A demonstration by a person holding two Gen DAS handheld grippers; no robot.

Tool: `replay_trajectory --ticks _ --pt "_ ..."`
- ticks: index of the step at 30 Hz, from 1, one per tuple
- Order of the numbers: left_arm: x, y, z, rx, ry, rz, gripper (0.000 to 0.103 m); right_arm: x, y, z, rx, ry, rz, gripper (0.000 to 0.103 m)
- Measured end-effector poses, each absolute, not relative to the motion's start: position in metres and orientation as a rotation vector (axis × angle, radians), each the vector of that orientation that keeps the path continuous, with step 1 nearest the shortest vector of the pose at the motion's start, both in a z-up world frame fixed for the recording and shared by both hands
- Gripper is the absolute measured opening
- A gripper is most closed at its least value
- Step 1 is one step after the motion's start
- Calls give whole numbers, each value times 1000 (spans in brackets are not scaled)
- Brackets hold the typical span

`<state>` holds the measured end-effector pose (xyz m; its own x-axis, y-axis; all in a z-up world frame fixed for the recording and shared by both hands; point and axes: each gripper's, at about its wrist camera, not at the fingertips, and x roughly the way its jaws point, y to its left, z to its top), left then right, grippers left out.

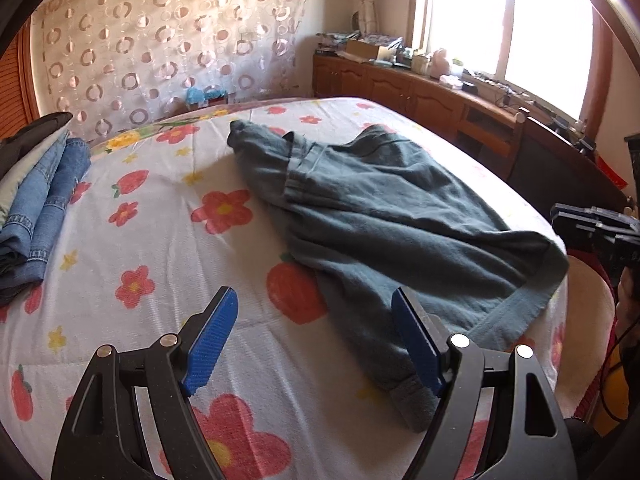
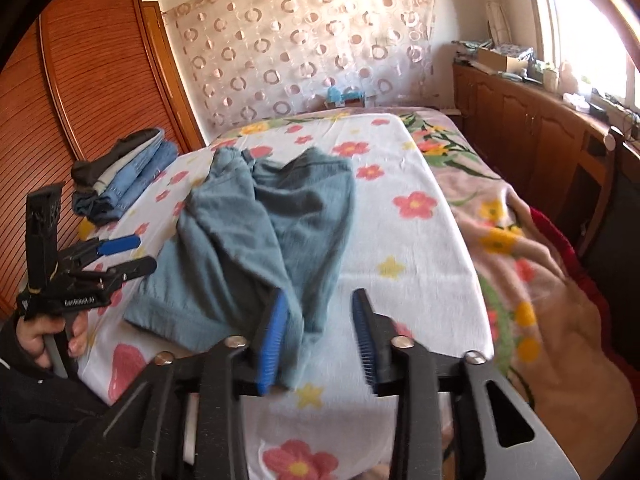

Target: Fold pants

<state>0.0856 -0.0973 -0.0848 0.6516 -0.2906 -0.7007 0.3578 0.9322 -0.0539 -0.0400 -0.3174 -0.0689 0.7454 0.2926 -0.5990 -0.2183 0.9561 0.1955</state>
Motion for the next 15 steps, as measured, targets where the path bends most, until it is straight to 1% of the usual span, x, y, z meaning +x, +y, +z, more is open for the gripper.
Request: replay_trajectory --ticks 4,5,6,7,15 --pt "90 -99 -94 89 829 -373 80 -21 -306 -68 78 670 299 47" --pt "90 -99 -97 90 840 -370 80 -16 -302 -67 68 669 303 49" --pt "89 -100 -97 100 829 -359 80 -10 -298 -67 61 667 308 54" --pt "89 -100 -98 104 830 -351 80 -5 -295 -67 57 667 314 55" --pt "90 -97 -97 94 828 -355 80 33 -268 -65 19 678 347 57"
